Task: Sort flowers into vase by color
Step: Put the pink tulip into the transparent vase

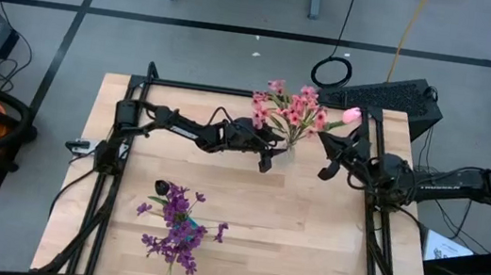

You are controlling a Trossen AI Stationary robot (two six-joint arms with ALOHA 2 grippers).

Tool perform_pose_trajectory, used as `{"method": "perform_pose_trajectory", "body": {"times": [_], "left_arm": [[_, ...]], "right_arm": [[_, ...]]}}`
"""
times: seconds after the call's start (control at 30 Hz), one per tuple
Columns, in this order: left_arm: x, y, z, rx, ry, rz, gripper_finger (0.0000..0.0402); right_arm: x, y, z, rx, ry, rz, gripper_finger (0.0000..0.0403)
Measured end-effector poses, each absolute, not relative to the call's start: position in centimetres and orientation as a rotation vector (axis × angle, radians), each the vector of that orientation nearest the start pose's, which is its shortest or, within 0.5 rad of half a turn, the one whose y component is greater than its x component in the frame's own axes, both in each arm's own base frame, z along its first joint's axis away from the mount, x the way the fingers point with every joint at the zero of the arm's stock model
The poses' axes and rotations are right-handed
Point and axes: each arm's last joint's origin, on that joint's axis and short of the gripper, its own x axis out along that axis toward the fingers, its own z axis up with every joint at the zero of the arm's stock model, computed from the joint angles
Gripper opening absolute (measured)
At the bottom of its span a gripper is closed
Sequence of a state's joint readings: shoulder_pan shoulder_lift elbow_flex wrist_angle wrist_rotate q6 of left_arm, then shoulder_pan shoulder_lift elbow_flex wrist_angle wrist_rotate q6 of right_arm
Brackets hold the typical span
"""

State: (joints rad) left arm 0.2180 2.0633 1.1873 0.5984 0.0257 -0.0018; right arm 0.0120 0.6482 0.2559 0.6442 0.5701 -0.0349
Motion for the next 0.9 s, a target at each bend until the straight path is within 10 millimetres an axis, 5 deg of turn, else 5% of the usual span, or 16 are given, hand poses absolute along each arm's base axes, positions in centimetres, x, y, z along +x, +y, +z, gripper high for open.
{"method": "perform_pose_trajectory", "body": {"times": [0.9], "left_arm": [[43.2, 9.6, 16.5, -0.01, 0.206, 0.192, 0.0186]], "right_arm": [[18.2, -2.4, 23.6, 0.108, -0.1, -0.554, 0.0]]}}
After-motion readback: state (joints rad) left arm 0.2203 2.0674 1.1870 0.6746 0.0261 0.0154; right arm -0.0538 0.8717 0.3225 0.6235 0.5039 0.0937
